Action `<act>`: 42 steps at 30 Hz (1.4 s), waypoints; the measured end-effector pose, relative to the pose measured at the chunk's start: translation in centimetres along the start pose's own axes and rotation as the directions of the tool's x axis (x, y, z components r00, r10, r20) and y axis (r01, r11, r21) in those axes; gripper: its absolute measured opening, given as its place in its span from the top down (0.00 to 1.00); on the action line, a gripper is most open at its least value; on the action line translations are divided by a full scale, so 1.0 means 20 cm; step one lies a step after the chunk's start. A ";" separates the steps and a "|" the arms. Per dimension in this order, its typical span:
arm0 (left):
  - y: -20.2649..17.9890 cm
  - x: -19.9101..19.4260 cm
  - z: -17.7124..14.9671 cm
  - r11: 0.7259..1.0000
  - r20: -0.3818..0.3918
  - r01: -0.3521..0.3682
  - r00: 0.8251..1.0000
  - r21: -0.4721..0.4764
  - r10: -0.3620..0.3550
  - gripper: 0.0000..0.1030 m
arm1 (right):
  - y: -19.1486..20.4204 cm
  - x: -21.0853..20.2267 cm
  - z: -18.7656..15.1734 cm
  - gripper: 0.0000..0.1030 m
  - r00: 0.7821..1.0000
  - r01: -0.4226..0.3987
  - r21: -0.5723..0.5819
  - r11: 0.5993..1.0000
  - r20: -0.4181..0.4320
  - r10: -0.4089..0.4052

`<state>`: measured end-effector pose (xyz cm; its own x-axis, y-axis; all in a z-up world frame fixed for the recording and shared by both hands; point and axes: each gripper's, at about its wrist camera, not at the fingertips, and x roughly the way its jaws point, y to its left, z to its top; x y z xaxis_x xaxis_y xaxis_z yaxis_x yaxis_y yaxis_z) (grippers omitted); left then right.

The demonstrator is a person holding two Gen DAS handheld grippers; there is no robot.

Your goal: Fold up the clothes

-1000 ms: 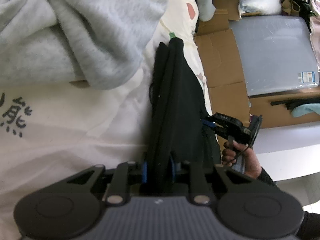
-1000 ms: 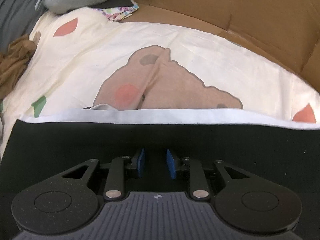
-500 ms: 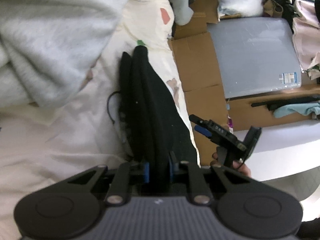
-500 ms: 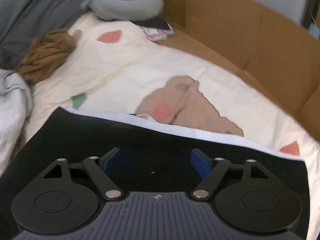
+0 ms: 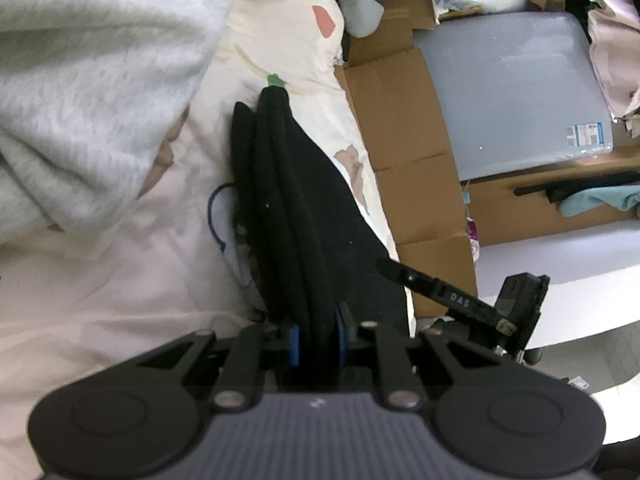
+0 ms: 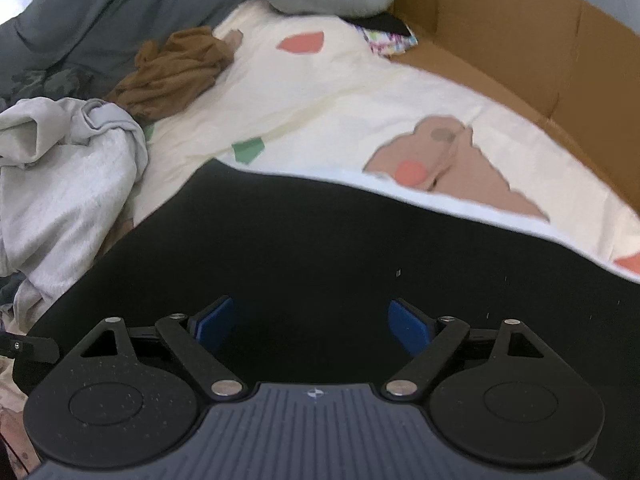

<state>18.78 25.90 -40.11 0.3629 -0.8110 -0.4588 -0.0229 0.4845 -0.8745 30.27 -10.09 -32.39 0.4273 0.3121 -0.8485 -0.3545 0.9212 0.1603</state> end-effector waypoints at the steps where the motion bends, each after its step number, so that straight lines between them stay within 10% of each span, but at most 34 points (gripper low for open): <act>1: 0.00 0.00 0.00 1.000 0.001 -0.002 1.000 0.000 0.002 0.84 | 0.00 0.00 -0.01 0.14 1.000 0.003 0.003 1.000 -0.003 -0.003; 29: -0.22 0.09 0.10 0.996 -0.039 -0.011 0.999 -0.089 0.007 0.87 | 0.52 -0.36 -0.28 0.24 0.956 -0.259 -0.398 0.880 0.022 0.291; 42: -0.24 0.11 0.11 0.990 -0.049 -0.002 0.999 -0.143 -0.005 0.87 | 0.80 -0.25 -0.35 0.19 0.984 -0.066 -0.537 0.841 0.105 0.144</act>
<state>21.79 22.62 -36.53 0.3165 -0.8289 -0.4613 -0.1563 0.4340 -0.8872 16.53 1.45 -29.05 0.4568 0.4641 -0.7589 -0.7730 0.6292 -0.0805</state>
